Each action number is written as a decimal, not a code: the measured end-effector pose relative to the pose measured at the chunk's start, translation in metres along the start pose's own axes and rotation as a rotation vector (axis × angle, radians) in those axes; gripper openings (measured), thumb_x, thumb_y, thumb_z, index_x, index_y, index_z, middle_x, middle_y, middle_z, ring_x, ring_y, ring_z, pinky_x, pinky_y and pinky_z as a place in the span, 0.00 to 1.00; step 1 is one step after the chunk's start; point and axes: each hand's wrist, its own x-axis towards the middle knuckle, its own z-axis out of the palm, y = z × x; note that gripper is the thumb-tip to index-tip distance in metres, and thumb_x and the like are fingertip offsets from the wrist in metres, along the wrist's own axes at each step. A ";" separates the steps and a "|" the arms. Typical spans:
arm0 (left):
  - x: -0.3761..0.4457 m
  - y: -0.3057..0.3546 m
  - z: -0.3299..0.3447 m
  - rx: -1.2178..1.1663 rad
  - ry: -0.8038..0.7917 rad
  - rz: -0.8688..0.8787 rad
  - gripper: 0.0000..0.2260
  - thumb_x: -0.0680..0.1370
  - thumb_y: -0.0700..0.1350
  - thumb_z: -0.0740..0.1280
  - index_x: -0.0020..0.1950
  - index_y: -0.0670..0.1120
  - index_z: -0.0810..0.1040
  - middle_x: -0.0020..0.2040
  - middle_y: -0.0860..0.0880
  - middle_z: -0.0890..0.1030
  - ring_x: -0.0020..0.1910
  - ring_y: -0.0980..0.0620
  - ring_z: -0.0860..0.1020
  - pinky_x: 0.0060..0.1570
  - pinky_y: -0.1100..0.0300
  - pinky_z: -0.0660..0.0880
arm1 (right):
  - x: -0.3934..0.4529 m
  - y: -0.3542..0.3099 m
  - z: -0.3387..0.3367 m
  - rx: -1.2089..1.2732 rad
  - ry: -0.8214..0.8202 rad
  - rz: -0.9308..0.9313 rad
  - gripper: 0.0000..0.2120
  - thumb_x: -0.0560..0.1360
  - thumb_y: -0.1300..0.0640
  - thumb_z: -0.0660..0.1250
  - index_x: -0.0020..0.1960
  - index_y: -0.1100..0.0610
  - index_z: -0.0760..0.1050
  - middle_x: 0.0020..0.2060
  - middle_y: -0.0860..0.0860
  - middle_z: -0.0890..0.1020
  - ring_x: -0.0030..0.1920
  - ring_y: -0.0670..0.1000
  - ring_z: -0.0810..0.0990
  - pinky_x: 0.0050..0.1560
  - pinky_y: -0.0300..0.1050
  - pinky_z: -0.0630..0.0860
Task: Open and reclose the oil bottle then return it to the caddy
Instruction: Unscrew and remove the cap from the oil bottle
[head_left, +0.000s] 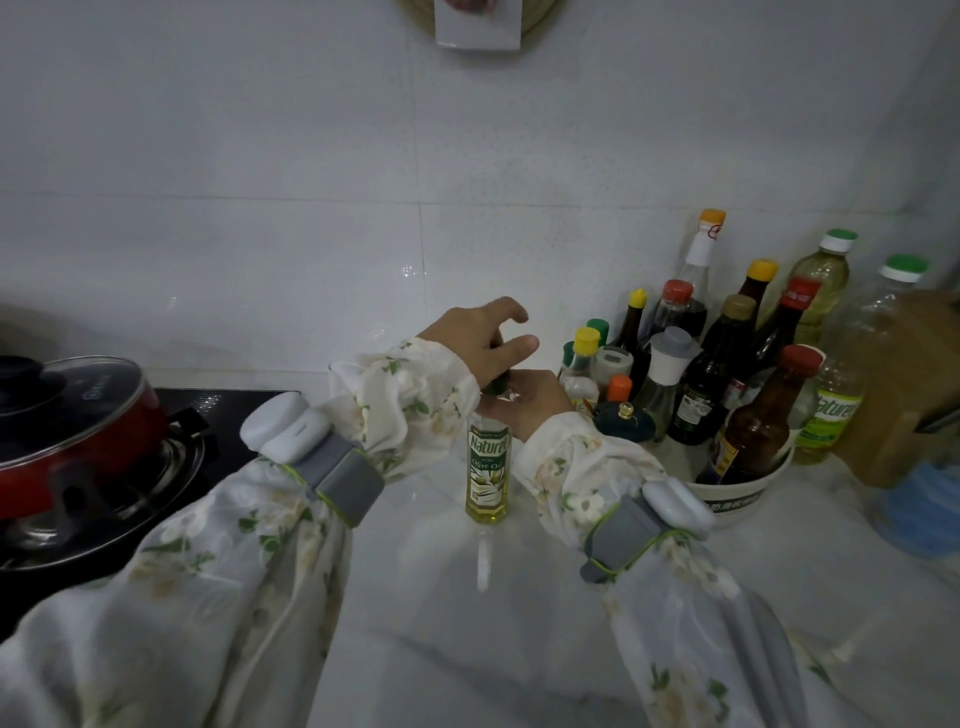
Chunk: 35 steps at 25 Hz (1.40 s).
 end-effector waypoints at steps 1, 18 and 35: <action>0.001 -0.001 0.000 0.038 0.035 -0.048 0.19 0.77 0.59 0.58 0.64 0.51 0.72 0.47 0.48 0.82 0.49 0.47 0.80 0.48 0.56 0.75 | -0.001 0.000 0.000 0.001 0.001 0.017 0.13 0.67 0.57 0.71 0.51 0.58 0.78 0.43 0.51 0.80 0.40 0.47 0.78 0.43 0.41 0.72; -0.006 -0.001 -0.013 0.138 -0.149 0.118 0.28 0.71 0.35 0.65 0.69 0.55 0.69 0.68 0.51 0.72 0.62 0.50 0.74 0.64 0.53 0.72 | 0.000 -0.001 0.002 0.003 0.014 0.012 0.06 0.67 0.60 0.72 0.44 0.57 0.79 0.42 0.54 0.80 0.42 0.51 0.77 0.43 0.41 0.71; -0.005 0.003 0.000 0.272 -0.147 0.099 0.21 0.77 0.36 0.60 0.68 0.49 0.72 0.64 0.46 0.75 0.63 0.47 0.74 0.63 0.58 0.69 | -0.012 -0.002 0.007 -0.058 -0.009 -0.050 0.04 0.71 0.63 0.66 0.44 0.64 0.77 0.29 0.50 0.73 0.30 0.41 0.70 0.35 0.33 0.70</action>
